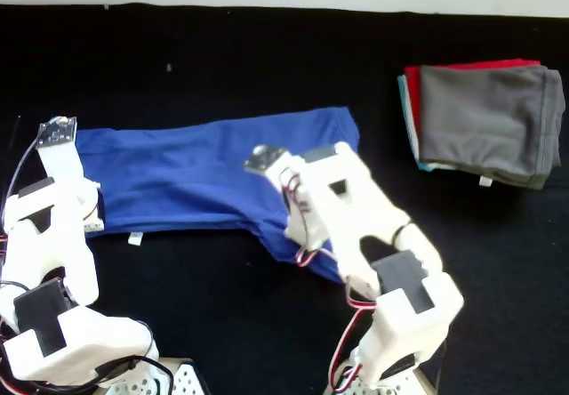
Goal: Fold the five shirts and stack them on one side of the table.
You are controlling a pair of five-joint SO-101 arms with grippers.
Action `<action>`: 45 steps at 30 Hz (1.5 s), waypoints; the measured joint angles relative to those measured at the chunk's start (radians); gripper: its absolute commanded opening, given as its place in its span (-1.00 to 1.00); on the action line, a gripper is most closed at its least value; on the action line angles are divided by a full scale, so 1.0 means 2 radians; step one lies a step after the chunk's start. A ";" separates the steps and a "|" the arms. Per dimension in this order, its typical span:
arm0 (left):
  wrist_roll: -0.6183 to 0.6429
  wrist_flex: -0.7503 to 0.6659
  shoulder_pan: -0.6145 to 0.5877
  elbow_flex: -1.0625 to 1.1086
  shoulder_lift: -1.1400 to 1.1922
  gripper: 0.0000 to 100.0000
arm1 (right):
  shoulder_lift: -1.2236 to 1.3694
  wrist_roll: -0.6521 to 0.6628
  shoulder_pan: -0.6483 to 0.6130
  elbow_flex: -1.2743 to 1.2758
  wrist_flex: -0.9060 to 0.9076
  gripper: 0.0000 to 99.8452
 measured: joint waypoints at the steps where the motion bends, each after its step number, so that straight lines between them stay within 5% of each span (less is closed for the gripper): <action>1: 0.000 0.000 0.000 0.000 0.000 -0.98 | -0.005 0.000 0.005 -0.020 0.011 -0.99; 8: 0.000 0.000 0.000 0.000 0.000 -0.98 | -0.001 0.000 0.038 -0.180 0.045 -0.99; 15: 0.000 0.000 0.000 0.000 0.000 -0.98 | 0.134 0.000 0.043 -0.354 0.051 -0.96; 23: 0.000 0.000 0.000 0.000 0.000 -0.98 | 0.316 -0.003 0.046 -0.573 0.107 -0.64; 30: 0.000 0.000 0.000 0.000 0.000 -0.98 | 0.417 -0.127 0.091 -0.772 0.105 -0.64; 35: 0.000 0.000 0.000 0.000 0.000 -0.98 | 0.420 -0.150 0.094 -0.896 0.195 -0.64; 40: 0.000 0.000 0.000 0.000 0.000 -0.98 | 0.420 -0.150 0.093 -0.944 0.233 -0.99; 45: 0.000 0.000 0.000 0.000 0.000 -0.98 | 0.419 -0.153 0.062 -0.933 0.236 -0.99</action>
